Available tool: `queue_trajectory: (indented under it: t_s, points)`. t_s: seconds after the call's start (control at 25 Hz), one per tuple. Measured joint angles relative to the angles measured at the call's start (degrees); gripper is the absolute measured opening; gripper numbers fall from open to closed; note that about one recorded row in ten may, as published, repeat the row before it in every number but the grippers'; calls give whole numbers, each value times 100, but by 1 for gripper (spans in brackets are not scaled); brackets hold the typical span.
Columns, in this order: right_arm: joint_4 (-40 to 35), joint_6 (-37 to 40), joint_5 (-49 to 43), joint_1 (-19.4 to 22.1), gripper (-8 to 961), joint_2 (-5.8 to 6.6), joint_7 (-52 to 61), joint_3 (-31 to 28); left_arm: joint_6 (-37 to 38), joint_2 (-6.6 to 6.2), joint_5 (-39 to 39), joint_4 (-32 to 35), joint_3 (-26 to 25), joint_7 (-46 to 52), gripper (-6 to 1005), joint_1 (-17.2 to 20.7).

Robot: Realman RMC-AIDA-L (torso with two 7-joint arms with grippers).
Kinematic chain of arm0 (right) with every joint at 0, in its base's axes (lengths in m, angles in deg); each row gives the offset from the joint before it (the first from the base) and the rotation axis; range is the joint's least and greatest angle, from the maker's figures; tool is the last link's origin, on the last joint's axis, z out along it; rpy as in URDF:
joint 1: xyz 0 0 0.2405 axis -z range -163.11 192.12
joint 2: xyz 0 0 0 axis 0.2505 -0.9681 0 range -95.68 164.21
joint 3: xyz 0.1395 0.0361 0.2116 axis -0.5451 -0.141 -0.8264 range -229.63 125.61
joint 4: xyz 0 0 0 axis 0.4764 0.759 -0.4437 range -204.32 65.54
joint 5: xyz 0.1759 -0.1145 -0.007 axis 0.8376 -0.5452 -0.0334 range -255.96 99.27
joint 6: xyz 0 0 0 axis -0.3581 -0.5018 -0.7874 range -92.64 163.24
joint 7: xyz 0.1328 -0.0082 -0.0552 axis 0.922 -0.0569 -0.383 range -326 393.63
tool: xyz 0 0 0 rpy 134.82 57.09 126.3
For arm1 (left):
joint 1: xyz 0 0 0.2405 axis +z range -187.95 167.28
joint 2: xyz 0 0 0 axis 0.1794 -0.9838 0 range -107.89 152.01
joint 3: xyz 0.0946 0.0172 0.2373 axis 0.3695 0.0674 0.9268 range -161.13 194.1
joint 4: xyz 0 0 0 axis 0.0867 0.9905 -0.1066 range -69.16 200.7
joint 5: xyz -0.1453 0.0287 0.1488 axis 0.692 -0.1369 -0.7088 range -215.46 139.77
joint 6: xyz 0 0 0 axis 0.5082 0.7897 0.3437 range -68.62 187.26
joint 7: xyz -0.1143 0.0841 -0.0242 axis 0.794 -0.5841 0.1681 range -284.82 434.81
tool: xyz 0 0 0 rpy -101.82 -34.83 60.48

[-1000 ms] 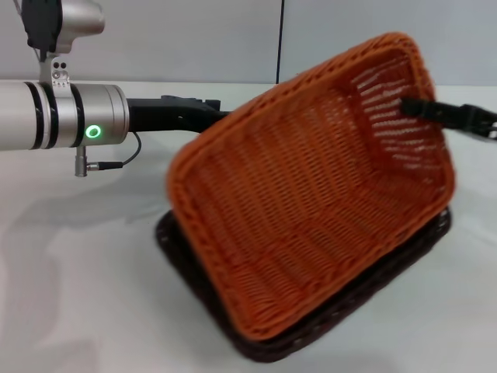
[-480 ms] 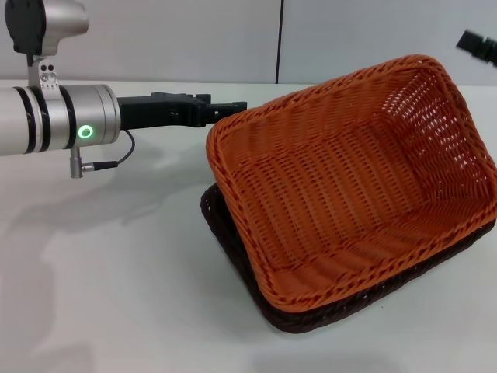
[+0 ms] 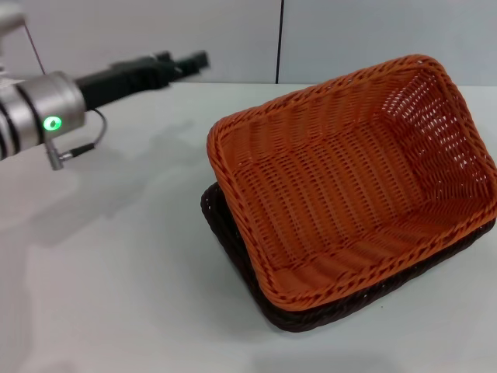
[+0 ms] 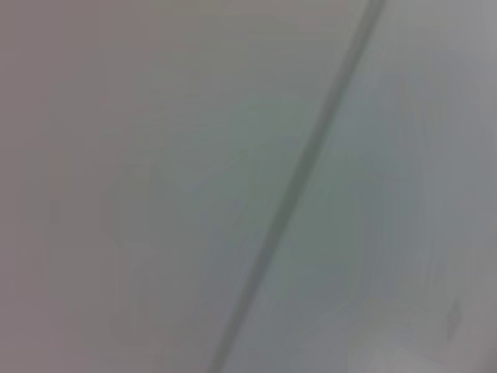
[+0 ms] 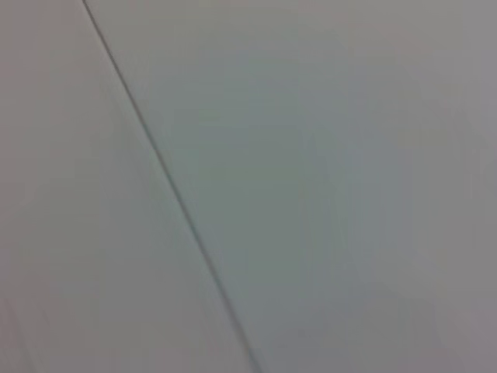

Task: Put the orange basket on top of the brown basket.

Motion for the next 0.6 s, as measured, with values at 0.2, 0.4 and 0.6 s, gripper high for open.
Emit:
queue_trajectory:
  t_s: [0.2,0.4,0.6]
  points:
    - [369,-284,829,53,763,-202,-1709,-250,-61,5,1766,420,-97,-1265,863,375]
    - [1230,-556,2349,56,762,-236,-3502,-517,-614,13,2839,947,-333,-2275,863,584]
    - [1717,-589,3704,100,762,-254,-4671,-591,-1532,24,3567,1524,-809,-3096,863,826]
